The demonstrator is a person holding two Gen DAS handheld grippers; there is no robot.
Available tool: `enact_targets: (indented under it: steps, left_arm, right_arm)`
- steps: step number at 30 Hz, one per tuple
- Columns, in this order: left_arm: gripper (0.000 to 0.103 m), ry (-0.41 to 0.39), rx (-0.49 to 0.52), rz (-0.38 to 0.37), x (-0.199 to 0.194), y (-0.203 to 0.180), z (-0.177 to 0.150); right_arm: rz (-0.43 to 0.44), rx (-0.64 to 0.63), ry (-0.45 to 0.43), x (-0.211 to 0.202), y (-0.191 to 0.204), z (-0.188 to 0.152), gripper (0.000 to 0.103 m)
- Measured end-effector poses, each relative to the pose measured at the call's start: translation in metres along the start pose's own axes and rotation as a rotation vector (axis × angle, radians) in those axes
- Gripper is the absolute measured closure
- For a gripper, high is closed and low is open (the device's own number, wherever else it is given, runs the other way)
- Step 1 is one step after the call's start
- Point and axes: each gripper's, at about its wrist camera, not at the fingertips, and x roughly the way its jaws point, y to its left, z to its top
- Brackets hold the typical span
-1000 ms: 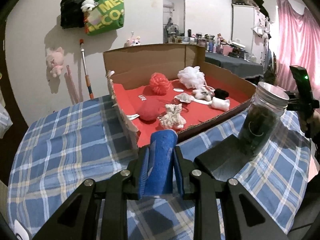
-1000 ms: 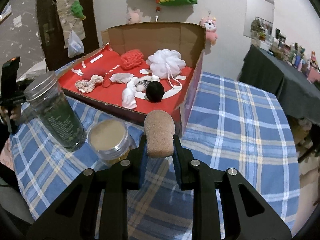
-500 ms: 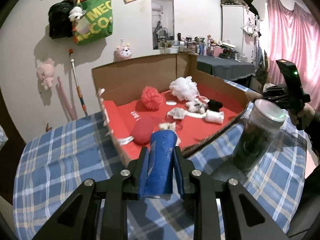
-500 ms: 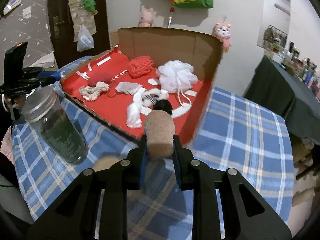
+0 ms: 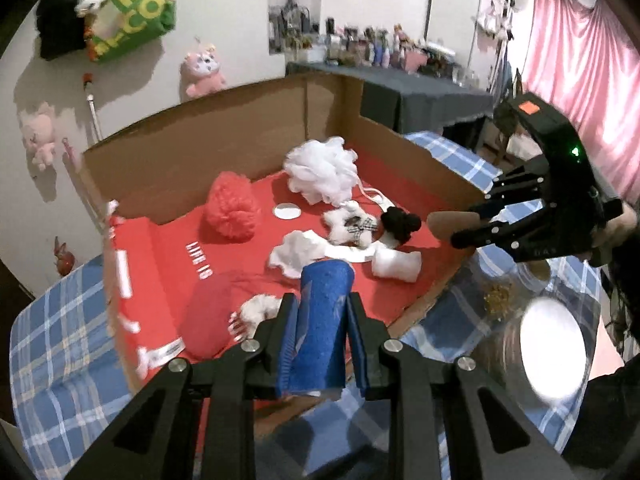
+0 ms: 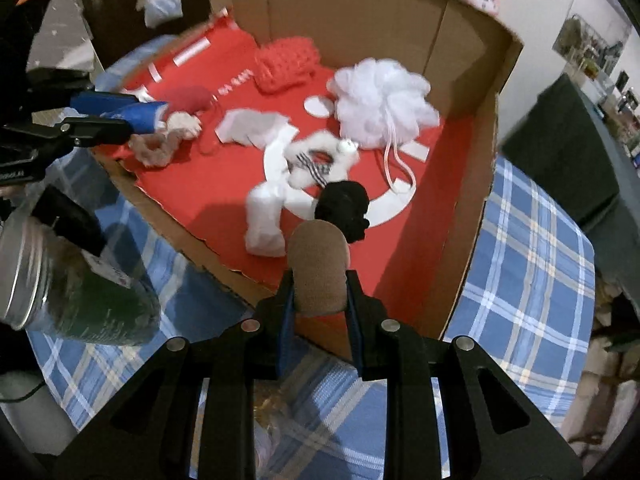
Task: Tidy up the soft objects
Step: 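Lower the tan sponge into the box with the right tool while the left tool lowers the blue roll, then open the right tool to release the tan sponge while the left tool releases the blue roll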
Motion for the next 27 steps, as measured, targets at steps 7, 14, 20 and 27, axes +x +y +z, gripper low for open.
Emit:
enact_targets:
  steps: [7, 14, 20, 27]
  left_arm:
    - [0.077, 0.158, -0.010, 0.029, 0.046, -0.011, 0.017]
    - [0.077, 0.225, -0.007, 0.042, 0.075, -0.014, 0.023]
    - [0.076, 0.250, 0.011, 0.052, 0.084, -0.016, 0.024]
    - [0.069, 0.270, -0.007, 0.047, 0.095, -0.013, 0.027]
  right_arm:
    - [-0.046, -0.034, 0.136, 0.019, 0.003, 0.013, 0.081]
    - [-0.091, -0.055, 0.185, 0.031, 0.007, 0.021, 0.081]
    - [-0.123, -0.077, 0.196, 0.036, 0.009, 0.022, 0.079]
    - [-0.145, -0.107, 0.202, 0.043, 0.018, 0.025, 0.059]
